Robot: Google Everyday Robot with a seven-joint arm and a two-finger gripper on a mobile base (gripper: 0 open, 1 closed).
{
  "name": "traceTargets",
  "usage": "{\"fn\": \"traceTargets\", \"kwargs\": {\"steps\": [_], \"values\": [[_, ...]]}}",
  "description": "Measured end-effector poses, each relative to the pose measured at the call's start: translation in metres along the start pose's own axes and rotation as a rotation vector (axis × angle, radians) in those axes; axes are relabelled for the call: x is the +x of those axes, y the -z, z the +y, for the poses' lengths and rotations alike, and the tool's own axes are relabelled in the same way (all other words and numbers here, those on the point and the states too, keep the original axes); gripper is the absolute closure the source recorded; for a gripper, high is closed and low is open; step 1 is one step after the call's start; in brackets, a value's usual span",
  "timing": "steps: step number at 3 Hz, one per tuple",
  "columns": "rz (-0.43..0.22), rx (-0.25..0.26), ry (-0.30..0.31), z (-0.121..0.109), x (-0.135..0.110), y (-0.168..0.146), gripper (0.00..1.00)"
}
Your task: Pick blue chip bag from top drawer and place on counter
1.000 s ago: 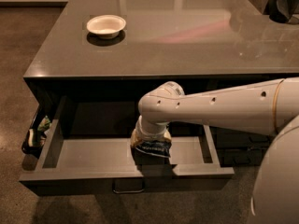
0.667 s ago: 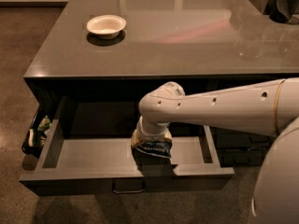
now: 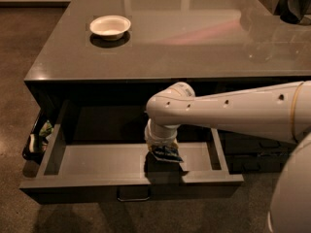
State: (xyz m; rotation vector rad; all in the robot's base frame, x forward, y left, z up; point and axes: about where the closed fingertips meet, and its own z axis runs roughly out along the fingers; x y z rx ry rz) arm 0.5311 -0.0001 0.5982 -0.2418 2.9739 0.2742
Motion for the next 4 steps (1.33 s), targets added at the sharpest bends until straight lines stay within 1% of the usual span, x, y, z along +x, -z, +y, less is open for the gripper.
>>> {"fn": "traceTargets", "kwargs": {"steps": [1, 2, 3, 4], "values": [[0.000, 0.000, 0.000, 0.001, -0.001, 0.004, 1.00], [-0.032, 0.012, 0.026, 0.004, -0.004, 0.025, 1.00], [-0.069, 0.024, 0.053, 0.008, -0.013, 0.061, 1.00], [-0.084, 0.031, 0.056, 0.005, -0.021, 0.088, 1.00]]}}
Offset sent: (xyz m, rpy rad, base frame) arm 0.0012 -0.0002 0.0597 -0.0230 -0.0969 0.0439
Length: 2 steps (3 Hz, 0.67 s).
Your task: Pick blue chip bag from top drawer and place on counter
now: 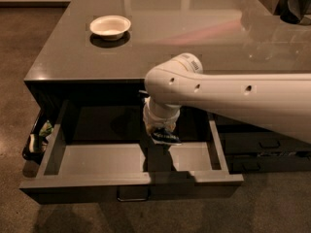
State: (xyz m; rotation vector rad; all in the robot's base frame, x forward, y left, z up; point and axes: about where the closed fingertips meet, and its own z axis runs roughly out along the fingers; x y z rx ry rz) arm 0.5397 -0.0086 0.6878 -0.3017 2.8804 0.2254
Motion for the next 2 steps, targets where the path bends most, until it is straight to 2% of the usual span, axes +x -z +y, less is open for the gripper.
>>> {"fn": "traceTargets", "kwargs": {"steps": [1, 2], "values": [[-0.006, 0.009, -0.016, -0.015, -0.010, 0.022, 1.00], [0.004, 0.041, -0.021, -0.034, -0.013, 0.042, 1.00]]}}
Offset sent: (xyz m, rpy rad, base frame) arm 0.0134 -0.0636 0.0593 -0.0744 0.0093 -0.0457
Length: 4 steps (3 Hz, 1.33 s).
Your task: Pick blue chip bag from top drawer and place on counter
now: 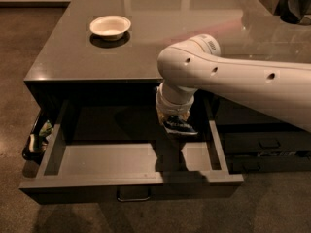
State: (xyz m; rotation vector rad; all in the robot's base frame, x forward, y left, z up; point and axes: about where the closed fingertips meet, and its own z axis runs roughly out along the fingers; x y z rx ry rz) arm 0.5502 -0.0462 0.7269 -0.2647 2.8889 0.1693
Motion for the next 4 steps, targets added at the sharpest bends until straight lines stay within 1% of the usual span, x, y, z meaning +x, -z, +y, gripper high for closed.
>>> {"fn": "traceTargets", "kwargs": {"steps": [1, 2, 3, 4], "values": [[0.029, 0.048, 0.006, -0.020, 0.014, 0.013, 1.00], [0.052, 0.085, 0.007, -0.039, 0.037, 0.023, 1.00], [0.050, 0.113, -0.011, -0.058, 0.063, 0.041, 1.00], [0.025, 0.121, -0.022, -0.063, 0.069, 0.057, 1.00]]}}
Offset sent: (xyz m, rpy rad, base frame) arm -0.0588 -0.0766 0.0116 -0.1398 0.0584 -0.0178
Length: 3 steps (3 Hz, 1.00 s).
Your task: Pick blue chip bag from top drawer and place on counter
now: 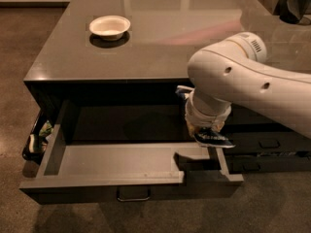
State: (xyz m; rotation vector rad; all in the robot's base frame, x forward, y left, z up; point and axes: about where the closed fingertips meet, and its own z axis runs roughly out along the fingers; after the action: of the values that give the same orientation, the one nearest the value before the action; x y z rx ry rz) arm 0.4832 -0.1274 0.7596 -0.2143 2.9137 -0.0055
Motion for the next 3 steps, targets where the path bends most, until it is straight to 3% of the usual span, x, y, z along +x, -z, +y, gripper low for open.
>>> {"fn": "traceTargets", "kwargs": {"steps": [3], "values": [[-0.158, -0.038, -0.021, 0.030, -0.062, 0.065, 1.00]]}}
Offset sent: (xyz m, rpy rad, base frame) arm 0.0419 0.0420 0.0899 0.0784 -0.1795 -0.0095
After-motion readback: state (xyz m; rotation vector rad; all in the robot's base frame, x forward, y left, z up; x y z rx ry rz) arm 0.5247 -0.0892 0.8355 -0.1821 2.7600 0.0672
